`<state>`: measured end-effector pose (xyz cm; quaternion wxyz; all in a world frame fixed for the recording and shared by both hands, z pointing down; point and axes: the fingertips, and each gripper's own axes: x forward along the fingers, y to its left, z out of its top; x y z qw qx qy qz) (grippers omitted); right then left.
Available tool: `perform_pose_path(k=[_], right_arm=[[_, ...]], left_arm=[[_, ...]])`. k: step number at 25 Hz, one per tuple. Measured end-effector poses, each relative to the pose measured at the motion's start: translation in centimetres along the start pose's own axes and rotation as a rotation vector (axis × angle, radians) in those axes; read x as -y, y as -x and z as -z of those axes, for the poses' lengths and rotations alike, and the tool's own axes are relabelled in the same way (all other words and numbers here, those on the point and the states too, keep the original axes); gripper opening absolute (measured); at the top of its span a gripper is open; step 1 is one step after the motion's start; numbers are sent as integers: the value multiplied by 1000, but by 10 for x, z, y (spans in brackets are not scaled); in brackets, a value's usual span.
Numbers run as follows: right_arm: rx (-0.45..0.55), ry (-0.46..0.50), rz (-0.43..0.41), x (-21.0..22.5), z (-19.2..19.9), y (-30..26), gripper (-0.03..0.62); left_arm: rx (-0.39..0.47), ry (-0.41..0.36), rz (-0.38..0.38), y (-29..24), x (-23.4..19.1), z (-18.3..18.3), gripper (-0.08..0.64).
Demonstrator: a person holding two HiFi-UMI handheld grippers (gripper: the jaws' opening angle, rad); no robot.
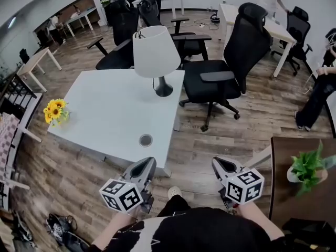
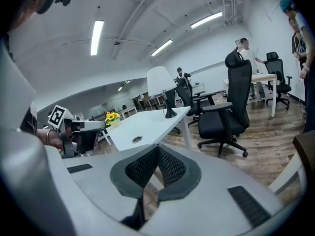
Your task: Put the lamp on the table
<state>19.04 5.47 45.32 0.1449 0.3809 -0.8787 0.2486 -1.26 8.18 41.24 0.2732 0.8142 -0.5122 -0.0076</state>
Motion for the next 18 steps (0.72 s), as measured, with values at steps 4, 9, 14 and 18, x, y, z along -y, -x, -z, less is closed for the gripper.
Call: perform_pose_path(k=[4,9,14,18], right_arm=[[-6,-6,-8,-1,16,11,14],[-9,6,-24,-11,23,22,15],[-12,11,-44,-17,29,25,14],[-22,22,-56,-23,35,23,15]], left_arm=[[5,11,-15,16,9,14,14],[7,30,-45,42,14,32,14],[19,35,-73,60,14,38,14],[21,30,-81,69,13,42,14]])
